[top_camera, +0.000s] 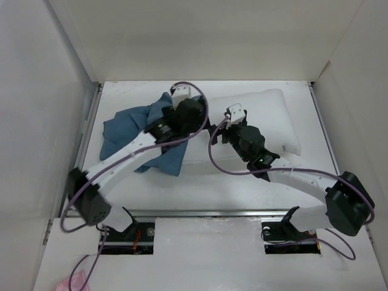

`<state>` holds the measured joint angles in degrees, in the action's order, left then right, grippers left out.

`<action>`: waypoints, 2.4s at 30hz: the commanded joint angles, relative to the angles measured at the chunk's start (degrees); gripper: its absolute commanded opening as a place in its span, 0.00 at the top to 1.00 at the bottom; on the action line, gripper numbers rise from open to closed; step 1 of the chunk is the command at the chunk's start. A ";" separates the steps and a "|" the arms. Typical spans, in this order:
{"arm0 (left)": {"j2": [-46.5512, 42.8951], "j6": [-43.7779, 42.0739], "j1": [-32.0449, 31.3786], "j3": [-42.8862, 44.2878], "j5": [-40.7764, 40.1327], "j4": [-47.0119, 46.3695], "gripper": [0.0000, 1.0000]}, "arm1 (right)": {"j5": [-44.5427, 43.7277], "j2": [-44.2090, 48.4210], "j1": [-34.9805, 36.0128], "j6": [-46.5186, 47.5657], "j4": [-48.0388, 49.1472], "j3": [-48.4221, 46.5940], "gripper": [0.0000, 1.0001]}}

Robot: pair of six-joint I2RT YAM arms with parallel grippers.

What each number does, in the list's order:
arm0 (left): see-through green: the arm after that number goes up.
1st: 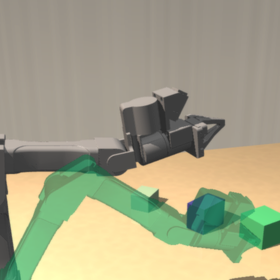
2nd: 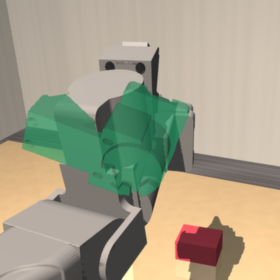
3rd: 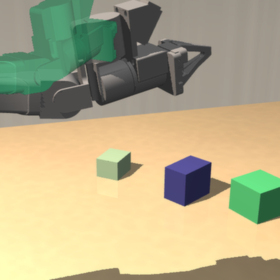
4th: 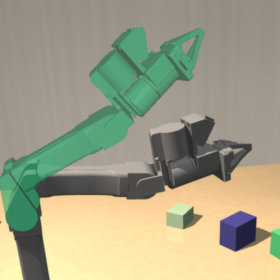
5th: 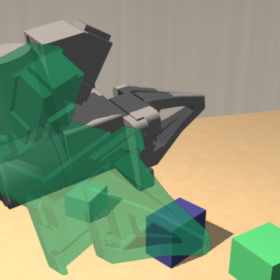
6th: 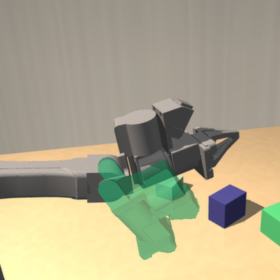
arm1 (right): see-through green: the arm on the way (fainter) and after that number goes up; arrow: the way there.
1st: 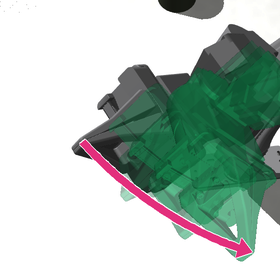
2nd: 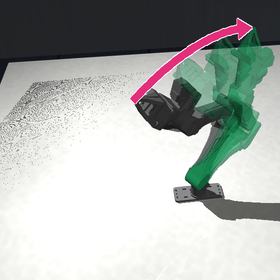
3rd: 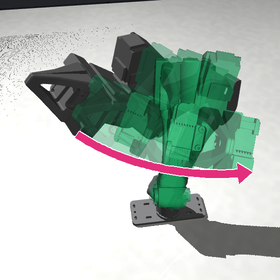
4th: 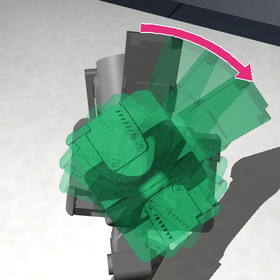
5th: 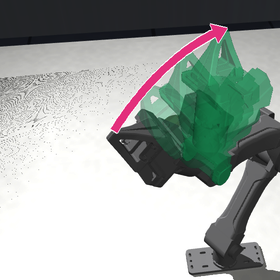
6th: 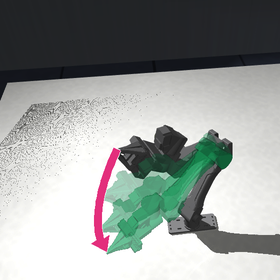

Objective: Put the pillow into the pillowcase

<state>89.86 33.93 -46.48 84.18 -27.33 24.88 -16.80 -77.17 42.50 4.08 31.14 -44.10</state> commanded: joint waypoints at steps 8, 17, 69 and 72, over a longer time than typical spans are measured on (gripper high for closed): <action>-17.19 19.22 -5.20 -26.78 2.89 -1.32 0.00 | -11.83 1.24 -1.54 -3.55 -6.42 -8.10 0.00; -3.13 10.38 1.03 -18.99 1.84 -7.83 0.00 | -4.49 -13.97 -11.81 -17.32 -16.89 -16.81 0.00; -24.84 7.83 11.67 -44.89 -3.52 -24.05 0.00 | -18.72 -27.01 -0.31 14.92 -10.31 -34.83 1.00; -19.49 4.05 11.67 -42.71 -2.12 -31.61 0.00 | -14.77 -23.22 -0.31 11.84 -13.72 -35.97 1.00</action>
<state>67.00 43.79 -35.14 39.77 -30.48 4.99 -35.40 -107.28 42.59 19.18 13.37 -78.04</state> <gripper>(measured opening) 0.997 0.038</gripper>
